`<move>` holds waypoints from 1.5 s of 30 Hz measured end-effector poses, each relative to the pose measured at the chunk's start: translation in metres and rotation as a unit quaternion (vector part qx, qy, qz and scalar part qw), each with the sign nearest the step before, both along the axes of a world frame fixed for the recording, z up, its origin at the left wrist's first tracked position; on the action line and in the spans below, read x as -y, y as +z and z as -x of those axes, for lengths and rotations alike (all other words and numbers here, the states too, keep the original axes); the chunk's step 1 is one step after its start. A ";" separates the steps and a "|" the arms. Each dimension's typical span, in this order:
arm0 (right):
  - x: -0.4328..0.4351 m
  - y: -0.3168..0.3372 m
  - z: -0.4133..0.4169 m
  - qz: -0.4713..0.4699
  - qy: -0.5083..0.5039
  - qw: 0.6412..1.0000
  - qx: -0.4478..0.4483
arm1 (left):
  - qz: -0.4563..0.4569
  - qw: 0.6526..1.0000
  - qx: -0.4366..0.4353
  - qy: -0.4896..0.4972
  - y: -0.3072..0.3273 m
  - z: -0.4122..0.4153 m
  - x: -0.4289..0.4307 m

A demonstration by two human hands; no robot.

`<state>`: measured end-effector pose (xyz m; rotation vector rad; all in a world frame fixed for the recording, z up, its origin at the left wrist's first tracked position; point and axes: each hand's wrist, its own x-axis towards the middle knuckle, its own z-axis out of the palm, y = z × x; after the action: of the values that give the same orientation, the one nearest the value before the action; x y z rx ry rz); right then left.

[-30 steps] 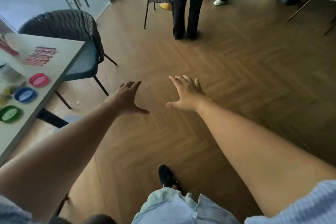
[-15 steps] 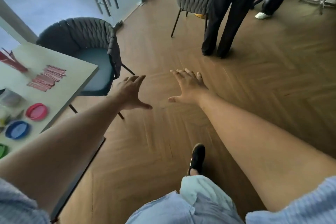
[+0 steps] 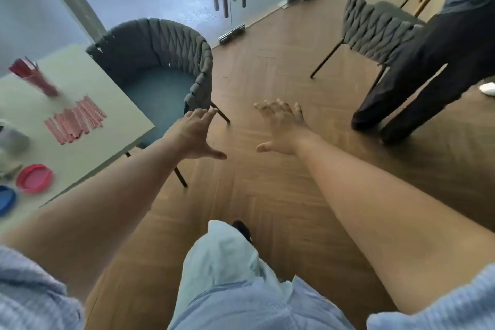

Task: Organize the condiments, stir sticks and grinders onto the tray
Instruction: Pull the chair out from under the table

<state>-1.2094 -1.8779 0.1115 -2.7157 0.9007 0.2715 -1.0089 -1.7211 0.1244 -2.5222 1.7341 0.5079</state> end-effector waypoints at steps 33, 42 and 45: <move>0.376 -0.139 -0.442 -0.002 0.305 0.950 -0.067 | -0.121 0.933 -0.113 0.320 -0.146 -0.307 0.281; 0.417 -0.175 -0.486 0.023 0.396 0.913 -0.095 | -0.149 0.909 -0.142 0.364 -0.187 -0.308 0.322; 0.421 -0.186 -0.494 0.022 0.424 0.900 -0.095 | -0.149 0.907 -0.145 0.365 -0.200 -0.309 0.332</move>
<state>-0.7152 -2.2987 -0.0743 -2.9866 -0.3165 0.6882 -0.6997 -2.0535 -0.0760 -2.8783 0.5930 1.1222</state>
